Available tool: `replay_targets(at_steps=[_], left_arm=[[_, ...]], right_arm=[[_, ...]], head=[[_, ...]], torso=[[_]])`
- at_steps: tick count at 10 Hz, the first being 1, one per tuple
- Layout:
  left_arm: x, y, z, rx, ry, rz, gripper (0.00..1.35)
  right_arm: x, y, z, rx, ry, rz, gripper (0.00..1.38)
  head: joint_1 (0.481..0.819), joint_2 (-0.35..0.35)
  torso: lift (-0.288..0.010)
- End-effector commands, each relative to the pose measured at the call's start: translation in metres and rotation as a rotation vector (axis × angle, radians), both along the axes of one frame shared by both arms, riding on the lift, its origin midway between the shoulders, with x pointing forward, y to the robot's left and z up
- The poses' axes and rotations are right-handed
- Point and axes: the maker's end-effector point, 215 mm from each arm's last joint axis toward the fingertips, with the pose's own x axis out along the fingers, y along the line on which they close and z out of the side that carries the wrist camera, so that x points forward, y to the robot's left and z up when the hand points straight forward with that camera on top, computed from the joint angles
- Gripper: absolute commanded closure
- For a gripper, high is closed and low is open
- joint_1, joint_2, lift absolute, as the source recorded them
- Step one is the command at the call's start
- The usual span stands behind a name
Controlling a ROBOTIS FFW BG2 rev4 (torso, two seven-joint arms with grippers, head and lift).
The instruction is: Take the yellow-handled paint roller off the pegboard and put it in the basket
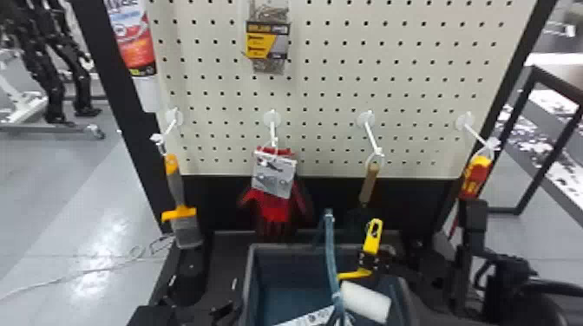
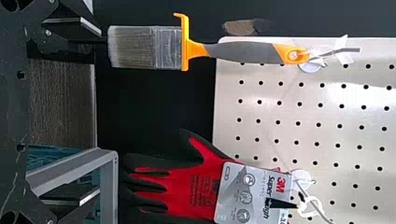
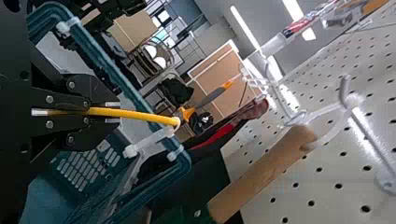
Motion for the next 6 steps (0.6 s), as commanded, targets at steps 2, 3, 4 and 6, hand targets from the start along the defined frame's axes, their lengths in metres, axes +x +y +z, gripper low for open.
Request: replay_targets(at_steps=[2,3,4,6], left_arm=[[0.0002,-0.0001,-0.0004,-0.009,-0.001,0.003,0.13],[-0.0004,0.0005,-0.0014,-0.010,0.001,0.005,0.13],[-0.0004,0.0005,-0.0014,-0.010,0.001,0.005,0.13],[-0.0004,0.0008,-0.0010,-0.008,-0.001,0.004,0.13]], right_arm=[[0.0011,-0.0013,-0.0201,-0.010,0.040,-0.004,0.93],[0.0008,-0.0009,-0.0215,-0.007,0.046,-0.005,0.46],[0.0019,-0.0016,-0.0203,-0.008,0.043,-0.005,0.09],[0.0016,-0.0018,-0.0195,-0.002,0.044,-0.006,0.15]], head=[[0.549,0.000],[0.549,0.000],[0.549,0.000],[0.549,0.000]], torso=[[-0.100],[-0.100],[-0.100],[-0.100]])
